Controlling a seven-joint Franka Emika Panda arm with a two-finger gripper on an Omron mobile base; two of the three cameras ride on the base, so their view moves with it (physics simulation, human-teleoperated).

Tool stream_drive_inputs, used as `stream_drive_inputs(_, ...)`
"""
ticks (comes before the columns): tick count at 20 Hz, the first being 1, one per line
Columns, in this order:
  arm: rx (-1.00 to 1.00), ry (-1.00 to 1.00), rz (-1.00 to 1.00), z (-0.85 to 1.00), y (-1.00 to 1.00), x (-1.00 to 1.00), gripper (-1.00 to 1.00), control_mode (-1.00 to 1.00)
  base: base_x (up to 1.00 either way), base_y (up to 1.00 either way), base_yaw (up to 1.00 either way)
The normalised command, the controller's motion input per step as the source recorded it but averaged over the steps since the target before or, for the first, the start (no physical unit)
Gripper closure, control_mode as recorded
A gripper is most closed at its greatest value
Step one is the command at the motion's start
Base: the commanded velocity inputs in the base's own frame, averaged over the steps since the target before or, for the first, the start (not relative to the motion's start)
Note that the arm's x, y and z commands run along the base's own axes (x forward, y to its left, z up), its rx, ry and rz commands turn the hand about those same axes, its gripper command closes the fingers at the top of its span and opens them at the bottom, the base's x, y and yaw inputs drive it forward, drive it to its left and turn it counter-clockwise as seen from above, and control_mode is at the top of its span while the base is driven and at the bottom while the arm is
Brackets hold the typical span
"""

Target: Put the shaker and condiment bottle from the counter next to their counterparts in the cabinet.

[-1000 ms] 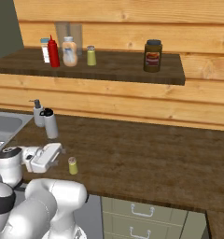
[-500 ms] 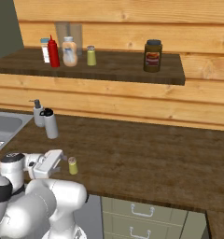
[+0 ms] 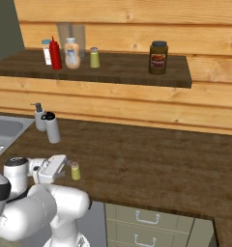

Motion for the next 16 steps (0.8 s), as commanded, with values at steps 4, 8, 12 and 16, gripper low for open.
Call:
stream_drive_inputs(4,-0.03,0.03,0.0,-0.1,0.44,0.06,-1.0,-1.0,0.0,0.0,0.0)
stream_drive_inputs(8,-0.09,0.0,0.0,0.0,0.6,-0.21,-1.0,-1.0,0.0,0.0,0.0)
stream_drive_inputs(12,-0.07,0.0,0.0,0.0,0.43,-0.23,-1.0,-1.0,0.0,0.0,0.0)
stream_drive_inputs(16,-0.05,0.0,0.0,-0.03,0.28,-0.08,-1.0,-1.0,0.0,0.0,0.0)
